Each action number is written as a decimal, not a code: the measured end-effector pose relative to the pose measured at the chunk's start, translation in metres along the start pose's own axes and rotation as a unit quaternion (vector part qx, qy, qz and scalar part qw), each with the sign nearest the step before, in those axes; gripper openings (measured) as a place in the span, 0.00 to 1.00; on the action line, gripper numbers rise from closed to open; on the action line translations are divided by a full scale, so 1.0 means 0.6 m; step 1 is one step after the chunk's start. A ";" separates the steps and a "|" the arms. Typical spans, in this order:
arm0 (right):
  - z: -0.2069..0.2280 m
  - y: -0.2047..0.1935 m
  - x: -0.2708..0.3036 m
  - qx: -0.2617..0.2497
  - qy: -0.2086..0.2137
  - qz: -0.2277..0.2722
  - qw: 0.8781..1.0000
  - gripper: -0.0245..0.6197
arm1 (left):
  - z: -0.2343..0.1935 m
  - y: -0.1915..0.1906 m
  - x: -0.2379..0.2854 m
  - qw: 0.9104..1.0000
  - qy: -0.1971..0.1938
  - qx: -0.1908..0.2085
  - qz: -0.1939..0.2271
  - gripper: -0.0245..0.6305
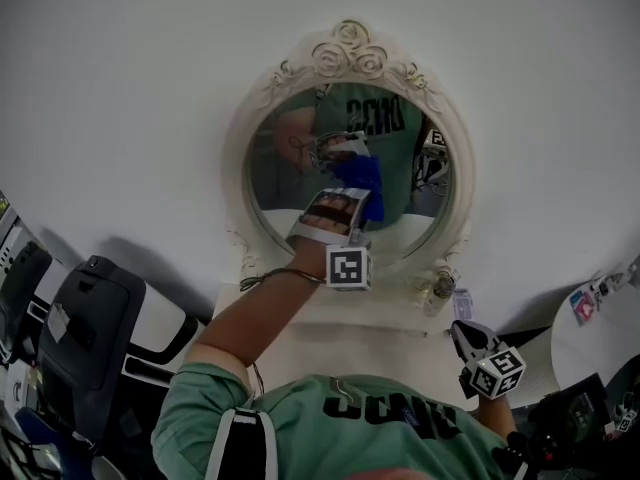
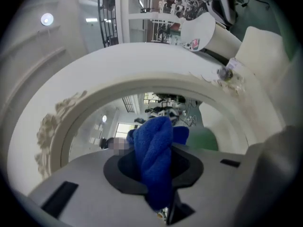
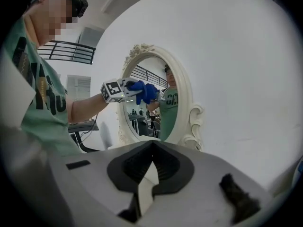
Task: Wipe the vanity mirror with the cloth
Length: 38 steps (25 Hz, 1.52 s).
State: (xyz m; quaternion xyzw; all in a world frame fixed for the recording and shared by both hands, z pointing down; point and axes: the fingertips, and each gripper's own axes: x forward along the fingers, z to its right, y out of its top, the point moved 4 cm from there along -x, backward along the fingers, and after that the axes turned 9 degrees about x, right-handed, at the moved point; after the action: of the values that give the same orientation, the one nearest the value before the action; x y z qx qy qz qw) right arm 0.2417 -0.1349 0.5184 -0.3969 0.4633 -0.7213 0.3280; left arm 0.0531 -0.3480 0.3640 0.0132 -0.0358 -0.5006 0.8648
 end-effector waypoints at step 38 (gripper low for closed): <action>-0.035 0.010 0.049 -0.030 0.024 -0.029 0.999 0.06 | 0.074 -0.132 -0.006 0.995 -0.029 0.010 -0.094 0.19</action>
State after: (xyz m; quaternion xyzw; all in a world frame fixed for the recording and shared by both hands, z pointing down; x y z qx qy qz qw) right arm 0.2099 -0.1531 0.5155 -0.4026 0.4808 -0.7255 0.2835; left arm -0.0204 -0.3837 0.4032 0.0108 -0.0646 -0.5797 0.8122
